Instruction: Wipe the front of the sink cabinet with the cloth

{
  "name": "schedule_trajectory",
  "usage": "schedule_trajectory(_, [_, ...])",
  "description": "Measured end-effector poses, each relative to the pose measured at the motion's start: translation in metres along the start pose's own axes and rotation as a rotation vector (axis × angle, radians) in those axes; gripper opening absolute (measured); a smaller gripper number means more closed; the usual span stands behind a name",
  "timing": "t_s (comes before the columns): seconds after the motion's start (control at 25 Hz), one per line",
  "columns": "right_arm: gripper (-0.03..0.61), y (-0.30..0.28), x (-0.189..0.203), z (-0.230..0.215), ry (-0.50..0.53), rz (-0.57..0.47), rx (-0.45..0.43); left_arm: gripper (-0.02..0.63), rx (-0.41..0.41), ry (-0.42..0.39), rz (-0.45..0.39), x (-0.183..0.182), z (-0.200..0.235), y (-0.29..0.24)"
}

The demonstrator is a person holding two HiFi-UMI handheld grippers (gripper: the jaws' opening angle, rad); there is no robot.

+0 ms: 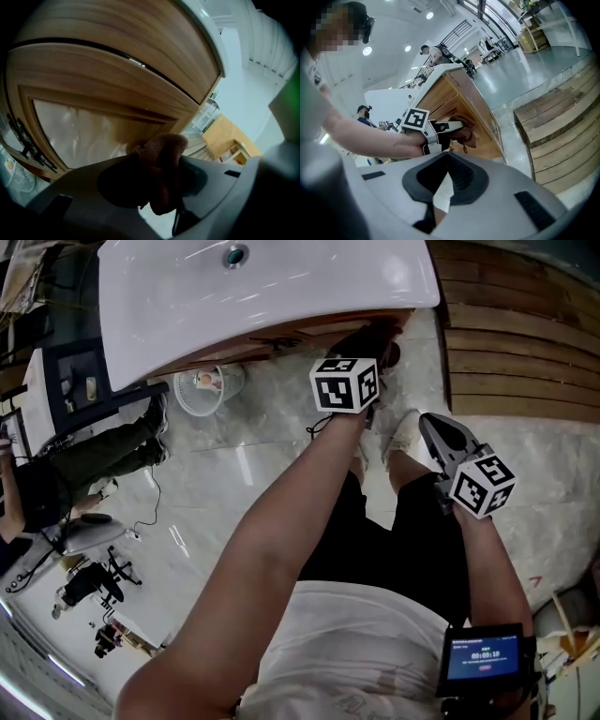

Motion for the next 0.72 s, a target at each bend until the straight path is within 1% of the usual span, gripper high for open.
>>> schedule_trajectory(0.16, [0.012, 0.008, 0.008, -0.008, -0.016, 0.004, 0.019, 0.176, 0.04, -0.012, 0.003, -0.002, -0.019, -0.017])
schedule_trajectory(0.28, [0.012, 0.008, 0.01, -0.01, -0.026, 0.013, 0.033, 0.176, 0.075, 0.004, 0.005, -0.004, -0.026, -0.025])
schedule_trajectory(0.36, [0.014, 0.01, 0.01, -0.011, -0.029, 0.017, 0.04, 0.176, 0.111, 0.046, -0.001, -0.003, -0.029, -0.029])
schedule_trajectory(0.44, [0.014, 0.009, 0.011, -0.01, -0.026, 0.024, 0.038, 0.176, 0.129, 0.113, -0.014, 0.0, -0.025, -0.029])
schedule_trajectory(0.52, [0.012, 0.005, 0.01, -0.008, -0.02, 0.031, 0.03, 0.176, 0.115, 0.165, -0.024, 0.004, -0.014, -0.026])
schedule_trajectory(0.72, [0.012, -0.002, 0.005, -0.002, -0.003, 0.05, 0.011, 0.176, 0.052, 0.255, -0.057, 0.012, 0.016, -0.007])
Point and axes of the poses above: the fingertips, and each gripper's own axes: y backward along the fingers, z to its left, x out of its underside, the point moved 8 cm from there along y, backward along the fingers, and after that the axes turned 12 degrees about z, right-handed, at the moved point
